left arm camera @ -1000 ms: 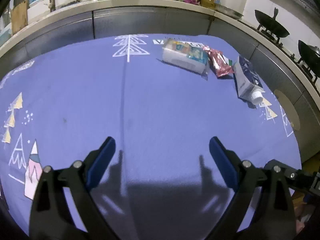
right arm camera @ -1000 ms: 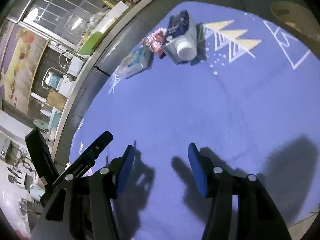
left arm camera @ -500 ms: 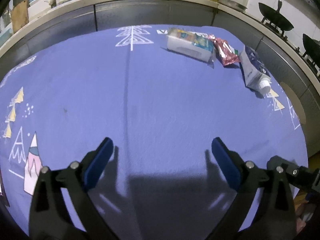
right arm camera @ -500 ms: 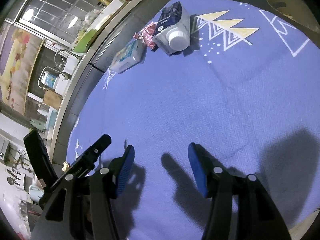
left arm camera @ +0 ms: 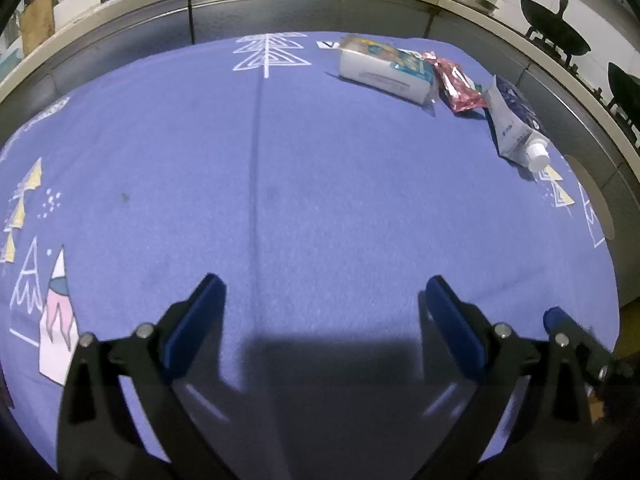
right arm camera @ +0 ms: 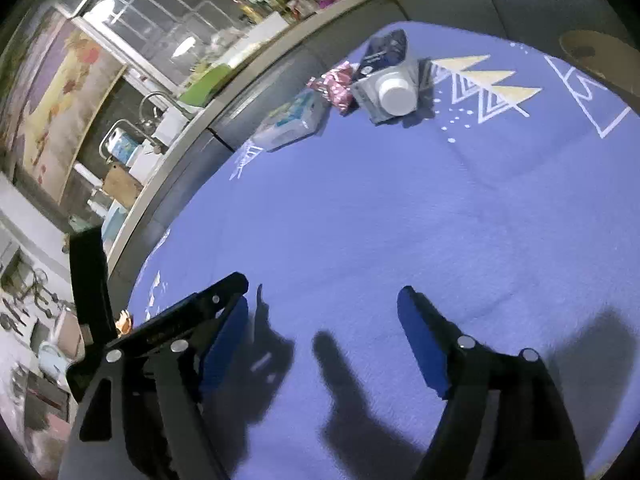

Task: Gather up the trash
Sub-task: 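Bring both grippers back over the table toward the remaining items, then move the right gripper to the pink wrapper and green-white packet, then grasp the pink wrapper and green-white packet with the right gripper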

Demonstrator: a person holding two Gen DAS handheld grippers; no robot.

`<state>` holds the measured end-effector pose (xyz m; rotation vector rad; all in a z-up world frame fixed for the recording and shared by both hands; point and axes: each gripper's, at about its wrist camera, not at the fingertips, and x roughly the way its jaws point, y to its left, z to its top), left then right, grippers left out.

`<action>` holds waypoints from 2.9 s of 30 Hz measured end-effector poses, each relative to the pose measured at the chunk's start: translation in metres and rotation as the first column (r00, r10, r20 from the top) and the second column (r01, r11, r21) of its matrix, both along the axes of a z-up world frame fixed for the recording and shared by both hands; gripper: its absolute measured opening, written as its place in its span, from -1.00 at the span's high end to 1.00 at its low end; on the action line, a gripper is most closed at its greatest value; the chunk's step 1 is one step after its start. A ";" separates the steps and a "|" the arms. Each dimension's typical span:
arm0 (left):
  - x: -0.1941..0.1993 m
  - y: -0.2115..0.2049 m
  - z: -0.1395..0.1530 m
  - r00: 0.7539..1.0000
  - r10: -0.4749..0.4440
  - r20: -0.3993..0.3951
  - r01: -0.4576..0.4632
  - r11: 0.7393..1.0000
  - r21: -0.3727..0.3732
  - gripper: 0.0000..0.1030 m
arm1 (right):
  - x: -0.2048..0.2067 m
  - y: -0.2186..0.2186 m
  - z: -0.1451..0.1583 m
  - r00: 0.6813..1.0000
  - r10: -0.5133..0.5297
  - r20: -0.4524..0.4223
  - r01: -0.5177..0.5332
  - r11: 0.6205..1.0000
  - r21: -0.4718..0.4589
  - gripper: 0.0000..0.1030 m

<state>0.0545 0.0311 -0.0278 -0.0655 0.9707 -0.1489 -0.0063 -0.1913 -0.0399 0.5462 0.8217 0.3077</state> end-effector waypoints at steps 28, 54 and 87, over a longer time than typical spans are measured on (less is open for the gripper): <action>0.013 0.074 0.017 0.992 0.128 0.024 -0.118 0.962 -0.248 -0.88 | 0.369 -0.014 0.053 0.940 0.095 -0.328 -0.208 0.921 -0.329 -0.07; 0.021 0.013 0.035 0.991 -0.073 0.110 0.098 0.966 -0.239 -0.88 | 0.192 0.044 0.076 0.871 0.474 -0.126 -0.489 0.859 -0.150 0.03; 0.058 0.044 0.002 0.999 -0.036 -0.011 0.028 0.910 -0.414 0.88 | 0.216 0.079 0.023 0.814 0.512 -0.274 -0.559 0.818 -0.131 0.21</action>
